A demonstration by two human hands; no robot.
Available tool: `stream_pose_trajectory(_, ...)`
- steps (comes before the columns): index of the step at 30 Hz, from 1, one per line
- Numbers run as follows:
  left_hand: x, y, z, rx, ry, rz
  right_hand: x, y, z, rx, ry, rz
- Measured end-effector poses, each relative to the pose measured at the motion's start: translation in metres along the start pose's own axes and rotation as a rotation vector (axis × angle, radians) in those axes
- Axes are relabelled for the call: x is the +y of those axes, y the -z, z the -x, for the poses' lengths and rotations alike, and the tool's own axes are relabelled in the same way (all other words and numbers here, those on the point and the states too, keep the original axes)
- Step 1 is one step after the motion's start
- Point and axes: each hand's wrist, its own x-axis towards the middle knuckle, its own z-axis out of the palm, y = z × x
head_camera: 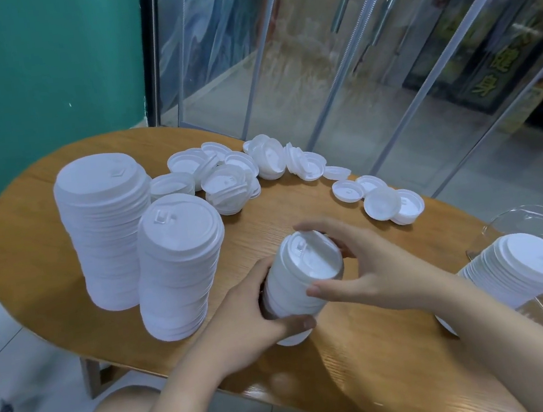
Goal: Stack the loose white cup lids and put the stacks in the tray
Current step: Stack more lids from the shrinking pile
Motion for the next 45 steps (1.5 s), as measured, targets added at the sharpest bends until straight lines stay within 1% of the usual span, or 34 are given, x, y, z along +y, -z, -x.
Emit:
stream_pose_trajectory(3,0.000,0.000,0.000,0.002,0.003,-0.017,0.001,0.003,0.003,-0.043,-0.022,0.011)
stream_pose_trajectory(5,0.000,0.001,-0.001,-0.001,0.002,-0.027,-0.002,0.009,0.001,-0.057,-0.028,-0.024)
stream_pose_trajectory(8,0.001,0.001,-0.001,0.000,0.007,-0.026,-0.001,0.025,-0.016,0.025,0.000,-0.074)
stream_pose_trajectory(12,-0.001,-0.001,-0.001,0.019,0.005,-0.027,0.012,0.042,-0.062,0.168,-0.030,-0.142)
stream_pose_trajectory(15,-0.002,-0.001,-0.003,0.023,-0.006,-0.031,0.028,0.035,-0.104,0.217,0.024,-0.004)
stream_pose_trajectory(19,-0.002,-0.001,-0.004,0.020,0.000,-0.024,0.048,0.011,-0.160,0.155,0.158,0.249)
stream_pose_trajectory(21,-0.002,-0.001,-0.005,0.028,-0.002,-0.026,0.054,-0.001,-0.183,0.124,0.203,0.294)
stream_pose_trajectory(25,-0.003,0.000,-0.006,0.016,-0.010,-0.019,0.059,-0.024,-0.206,0.126,0.210,0.350)
stream_pose_trajectory(30,-0.005,0.002,-0.008,0.000,-0.016,-0.016,0.060,-0.031,-0.215,0.174,0.195,0.301)
stream_pose_trajectory(36,-0.004,0.001,-0.009,-0.002,-0.020,-0.013,0.055,-0.017,-0.203,0.209,0.132,0.231)
stream_pose_trajectory(45,-0.006,-0.001,-0.007,0.017,-0.034,-0.004,0.063,0.013,-0.144,0.233,0.080,0.303)
